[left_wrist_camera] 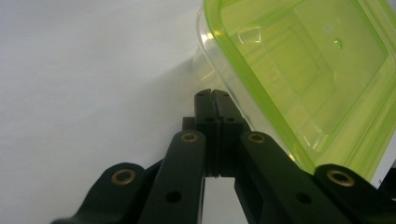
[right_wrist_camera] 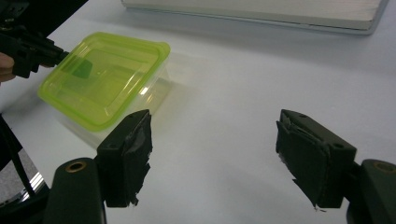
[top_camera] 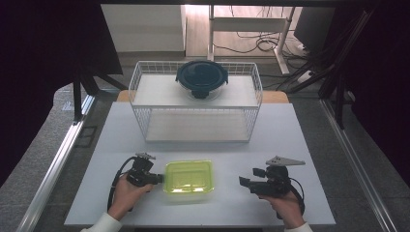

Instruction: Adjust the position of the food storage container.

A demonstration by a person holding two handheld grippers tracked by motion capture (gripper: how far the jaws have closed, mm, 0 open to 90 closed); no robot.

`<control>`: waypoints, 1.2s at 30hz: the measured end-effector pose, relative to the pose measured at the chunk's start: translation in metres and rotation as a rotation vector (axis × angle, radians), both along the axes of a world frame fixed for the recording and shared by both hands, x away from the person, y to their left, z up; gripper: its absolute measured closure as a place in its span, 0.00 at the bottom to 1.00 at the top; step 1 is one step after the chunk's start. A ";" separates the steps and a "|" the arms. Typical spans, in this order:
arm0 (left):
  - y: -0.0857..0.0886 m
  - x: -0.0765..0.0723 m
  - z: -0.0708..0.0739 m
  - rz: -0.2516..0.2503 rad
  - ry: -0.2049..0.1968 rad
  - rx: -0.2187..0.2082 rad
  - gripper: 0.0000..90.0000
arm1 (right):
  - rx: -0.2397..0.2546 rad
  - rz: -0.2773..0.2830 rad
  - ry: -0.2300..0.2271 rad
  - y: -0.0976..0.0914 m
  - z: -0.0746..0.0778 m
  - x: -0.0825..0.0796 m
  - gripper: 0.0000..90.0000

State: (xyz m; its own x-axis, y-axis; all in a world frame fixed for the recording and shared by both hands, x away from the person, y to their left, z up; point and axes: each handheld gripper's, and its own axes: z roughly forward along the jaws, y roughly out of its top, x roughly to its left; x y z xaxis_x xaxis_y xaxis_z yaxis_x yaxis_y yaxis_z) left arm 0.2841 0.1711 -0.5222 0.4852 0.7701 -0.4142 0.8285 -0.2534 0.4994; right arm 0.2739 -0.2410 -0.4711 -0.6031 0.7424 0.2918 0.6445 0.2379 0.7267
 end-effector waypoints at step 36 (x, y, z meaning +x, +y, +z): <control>0.013 -0.026 0.045 0.129 -0.214 -0.105 0.84 | 0.020 0.013 -0.008 0.003 0.000 0.000 0.30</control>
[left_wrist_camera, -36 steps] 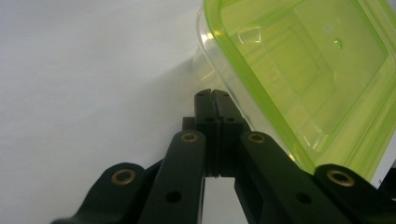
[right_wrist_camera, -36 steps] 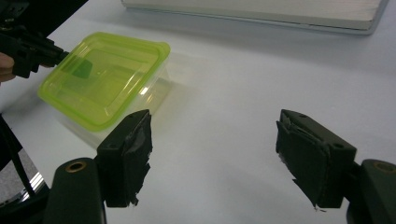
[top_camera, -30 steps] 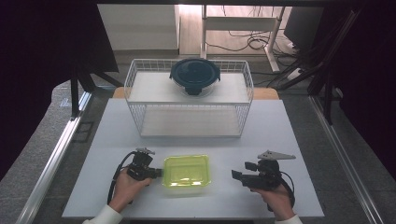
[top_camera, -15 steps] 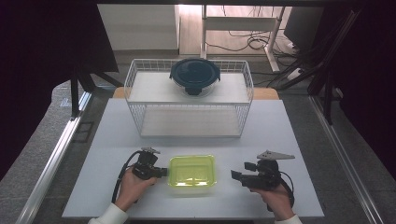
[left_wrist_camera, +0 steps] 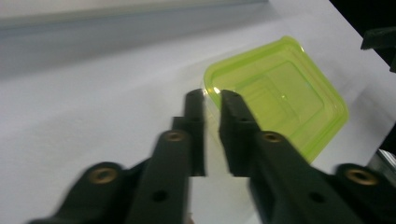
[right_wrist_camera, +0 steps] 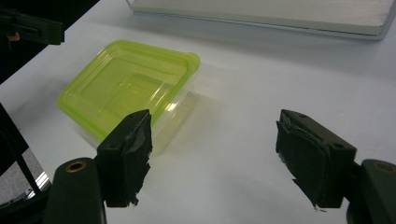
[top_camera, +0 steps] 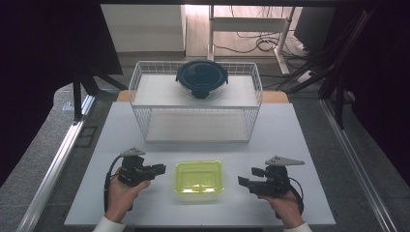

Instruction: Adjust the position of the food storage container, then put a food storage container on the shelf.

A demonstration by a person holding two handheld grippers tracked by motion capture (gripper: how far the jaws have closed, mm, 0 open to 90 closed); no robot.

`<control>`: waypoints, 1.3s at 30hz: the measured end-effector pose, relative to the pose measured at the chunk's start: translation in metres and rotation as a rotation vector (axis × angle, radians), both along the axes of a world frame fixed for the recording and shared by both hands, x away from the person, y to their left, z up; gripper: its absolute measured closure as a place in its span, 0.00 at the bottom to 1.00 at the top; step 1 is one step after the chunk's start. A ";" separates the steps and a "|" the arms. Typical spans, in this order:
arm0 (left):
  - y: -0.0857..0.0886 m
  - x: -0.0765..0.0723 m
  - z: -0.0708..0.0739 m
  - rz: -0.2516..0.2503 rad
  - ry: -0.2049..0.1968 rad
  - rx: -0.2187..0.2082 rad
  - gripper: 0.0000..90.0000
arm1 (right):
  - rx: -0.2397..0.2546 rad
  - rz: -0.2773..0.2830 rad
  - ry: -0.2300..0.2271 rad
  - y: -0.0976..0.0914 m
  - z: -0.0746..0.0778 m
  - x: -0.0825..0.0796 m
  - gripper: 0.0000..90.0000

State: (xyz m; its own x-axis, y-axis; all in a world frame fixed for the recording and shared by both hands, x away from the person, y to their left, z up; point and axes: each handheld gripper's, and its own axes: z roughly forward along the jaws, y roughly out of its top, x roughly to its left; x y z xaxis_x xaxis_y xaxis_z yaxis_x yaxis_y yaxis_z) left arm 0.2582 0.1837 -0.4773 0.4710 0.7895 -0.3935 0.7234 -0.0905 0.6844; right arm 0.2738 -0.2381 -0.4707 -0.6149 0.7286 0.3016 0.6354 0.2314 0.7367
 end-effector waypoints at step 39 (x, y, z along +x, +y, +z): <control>-0.008 0.000 -0.001 -0.022 0.092 -0.055 0.35 | 0.013 0.084 0.075 0.037 -0.003 0.012 0.37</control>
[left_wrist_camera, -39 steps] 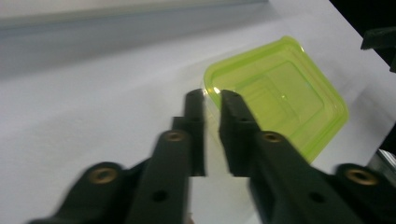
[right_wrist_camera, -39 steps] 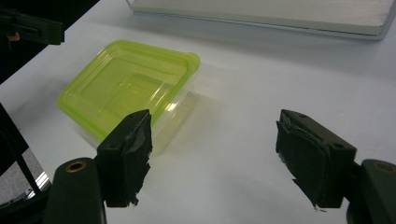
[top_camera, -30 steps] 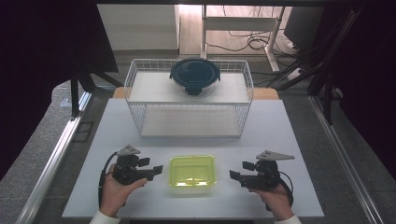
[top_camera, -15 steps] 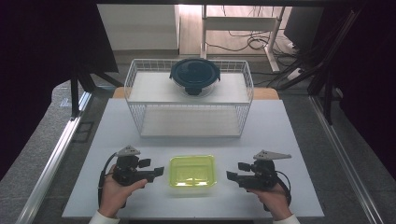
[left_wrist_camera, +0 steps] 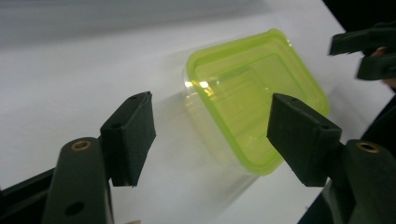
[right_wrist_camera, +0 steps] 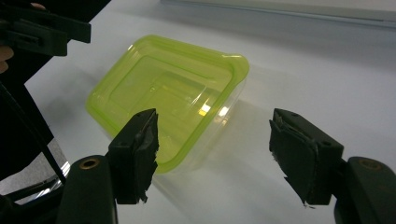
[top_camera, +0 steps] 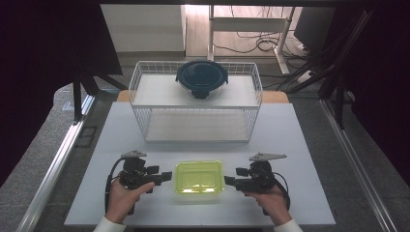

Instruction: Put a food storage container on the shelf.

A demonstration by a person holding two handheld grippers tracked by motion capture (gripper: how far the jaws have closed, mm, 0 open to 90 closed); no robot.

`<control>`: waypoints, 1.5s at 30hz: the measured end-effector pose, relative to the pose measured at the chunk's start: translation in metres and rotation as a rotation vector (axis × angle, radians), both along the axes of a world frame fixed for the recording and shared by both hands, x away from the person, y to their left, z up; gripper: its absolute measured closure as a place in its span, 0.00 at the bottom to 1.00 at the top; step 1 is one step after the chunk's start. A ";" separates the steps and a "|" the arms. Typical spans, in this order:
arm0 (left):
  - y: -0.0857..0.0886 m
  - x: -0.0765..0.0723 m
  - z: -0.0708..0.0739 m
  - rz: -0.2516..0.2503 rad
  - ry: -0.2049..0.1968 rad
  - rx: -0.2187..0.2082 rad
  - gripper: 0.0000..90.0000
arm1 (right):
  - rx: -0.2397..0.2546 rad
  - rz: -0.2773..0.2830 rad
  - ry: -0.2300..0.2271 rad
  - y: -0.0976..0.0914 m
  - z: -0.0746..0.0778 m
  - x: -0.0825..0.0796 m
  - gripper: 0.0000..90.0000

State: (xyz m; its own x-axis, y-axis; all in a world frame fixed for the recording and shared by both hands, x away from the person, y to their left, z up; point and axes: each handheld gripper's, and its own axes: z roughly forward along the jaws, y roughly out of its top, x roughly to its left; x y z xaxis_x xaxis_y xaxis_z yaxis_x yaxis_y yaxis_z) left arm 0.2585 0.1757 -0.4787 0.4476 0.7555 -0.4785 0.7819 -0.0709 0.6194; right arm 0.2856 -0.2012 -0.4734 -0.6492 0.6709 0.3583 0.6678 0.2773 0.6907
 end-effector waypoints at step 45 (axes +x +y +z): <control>-0.021 0.011 -0.039 -0.012 0.162 -0.229 0.86 | 0.159 -0.052 0.262 0.010 -0.029 0.018 0.87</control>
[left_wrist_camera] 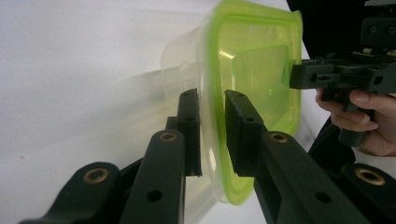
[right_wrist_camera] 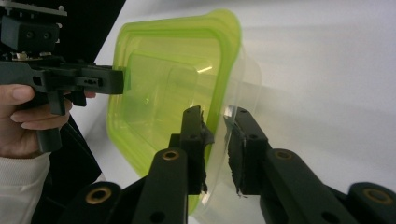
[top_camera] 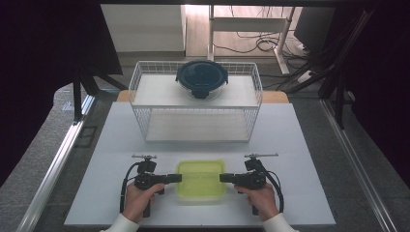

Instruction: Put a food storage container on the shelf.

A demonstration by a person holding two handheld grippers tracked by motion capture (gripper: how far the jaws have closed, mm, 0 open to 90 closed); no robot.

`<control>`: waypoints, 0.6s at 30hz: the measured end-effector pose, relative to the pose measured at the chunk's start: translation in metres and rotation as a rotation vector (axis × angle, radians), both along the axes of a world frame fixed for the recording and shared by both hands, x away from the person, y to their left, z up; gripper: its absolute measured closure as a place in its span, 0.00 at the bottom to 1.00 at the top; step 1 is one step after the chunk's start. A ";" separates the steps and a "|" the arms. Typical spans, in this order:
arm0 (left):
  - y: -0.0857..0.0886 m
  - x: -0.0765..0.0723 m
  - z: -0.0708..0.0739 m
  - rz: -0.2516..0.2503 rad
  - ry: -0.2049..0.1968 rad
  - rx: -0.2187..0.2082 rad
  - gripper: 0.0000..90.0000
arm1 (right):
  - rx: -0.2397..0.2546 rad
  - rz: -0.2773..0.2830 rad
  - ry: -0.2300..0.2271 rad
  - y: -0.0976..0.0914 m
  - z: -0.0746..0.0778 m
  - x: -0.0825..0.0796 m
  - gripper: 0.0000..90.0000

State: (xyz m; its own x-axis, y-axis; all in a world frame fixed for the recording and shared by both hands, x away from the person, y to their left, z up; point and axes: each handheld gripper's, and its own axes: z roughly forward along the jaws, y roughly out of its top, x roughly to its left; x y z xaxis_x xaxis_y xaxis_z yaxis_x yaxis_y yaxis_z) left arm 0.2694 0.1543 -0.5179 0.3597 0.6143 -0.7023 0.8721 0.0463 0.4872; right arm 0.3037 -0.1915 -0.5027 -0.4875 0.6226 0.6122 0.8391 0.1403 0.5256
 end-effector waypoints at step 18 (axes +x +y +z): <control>0.003 -0.009 0.047 -0.017 -0.152 0.027 0.87 | 0.035 0.041 -0.175 -0.002 0.044 -0.008 0.88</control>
State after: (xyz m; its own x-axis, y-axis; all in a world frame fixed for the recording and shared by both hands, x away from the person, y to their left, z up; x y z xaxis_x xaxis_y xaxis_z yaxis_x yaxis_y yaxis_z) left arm 0.2608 0.1572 -0.4708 0.4709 0.6251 -0.6225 0.7890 0.0172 0.6142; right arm 0.2955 -0.1938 -0.4588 -0.6129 0.5796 0.5370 0.7285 0.1513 0.6681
